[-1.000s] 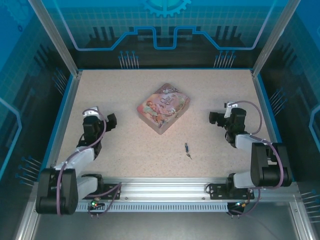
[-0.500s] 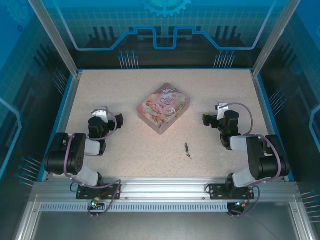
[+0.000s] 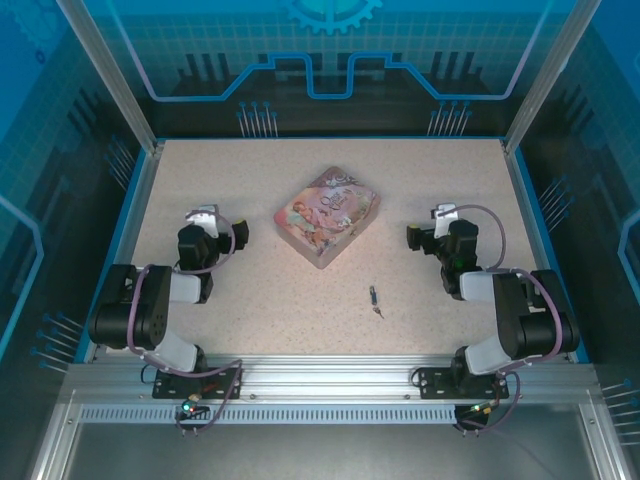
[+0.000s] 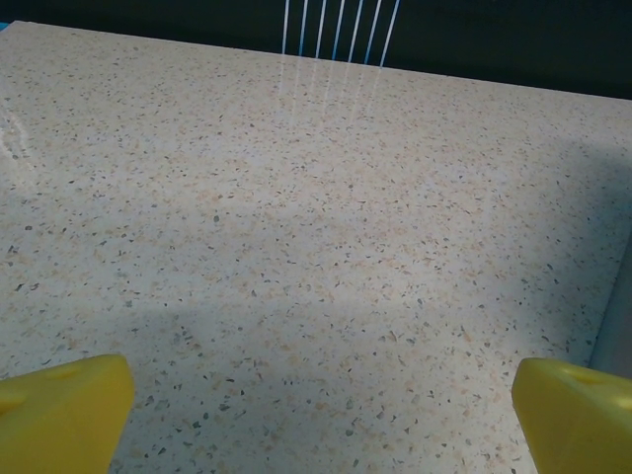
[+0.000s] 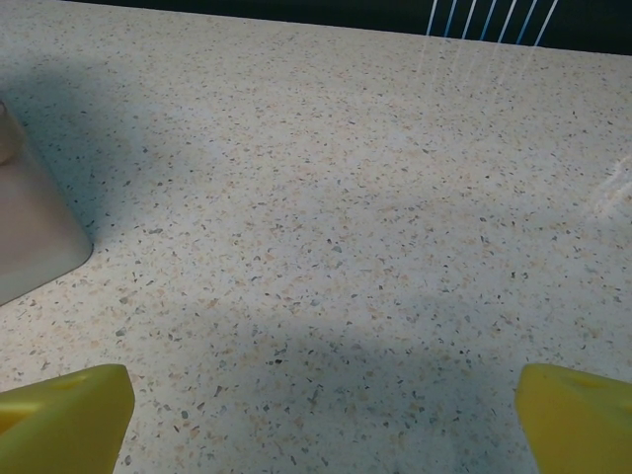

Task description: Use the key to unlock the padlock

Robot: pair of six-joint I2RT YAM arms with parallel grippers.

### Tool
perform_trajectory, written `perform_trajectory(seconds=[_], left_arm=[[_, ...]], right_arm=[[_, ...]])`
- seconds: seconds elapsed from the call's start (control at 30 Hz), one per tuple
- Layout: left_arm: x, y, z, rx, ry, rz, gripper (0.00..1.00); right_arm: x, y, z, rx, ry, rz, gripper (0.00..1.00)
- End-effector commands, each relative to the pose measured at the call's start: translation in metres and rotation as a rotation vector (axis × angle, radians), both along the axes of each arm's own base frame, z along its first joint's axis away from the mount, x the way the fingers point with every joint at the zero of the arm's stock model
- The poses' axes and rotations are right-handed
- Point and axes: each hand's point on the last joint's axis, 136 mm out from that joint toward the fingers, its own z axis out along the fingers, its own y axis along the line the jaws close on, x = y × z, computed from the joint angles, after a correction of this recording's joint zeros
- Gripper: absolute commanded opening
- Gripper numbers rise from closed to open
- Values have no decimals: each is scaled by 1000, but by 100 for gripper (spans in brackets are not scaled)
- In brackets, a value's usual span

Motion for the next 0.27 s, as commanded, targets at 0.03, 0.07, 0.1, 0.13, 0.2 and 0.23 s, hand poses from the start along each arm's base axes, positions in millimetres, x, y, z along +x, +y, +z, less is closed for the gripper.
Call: perform_trajectory(seconds=[0.03, 0.07, 0.1, 0.13, 0.2, 0.23], left_arm=[[2, -4, 4, 21, -8, -25, 99], [3, -4, 5, 21, -10, -25, 99], [3, -4, 5, 22, -9, -26, 99], [3, -4, 5, 21, -9, -26, 99], [3, -4, 4, 21, -7, -26, 99], [3, -4, 4, 22, -7, -26, 99]], right_arm=[[7, 9, 8, 0, -25, 46, 100], [7, 10, 8, -1, -27, 49, 100], [7, 9, 8, 0, -26, 46, 100], [7, 9, 8, 1, -25, 46, 100], [7, 9, 8, 2, -26, 46, 100], [7, 9, 8, 3, -25, 48, 100]])
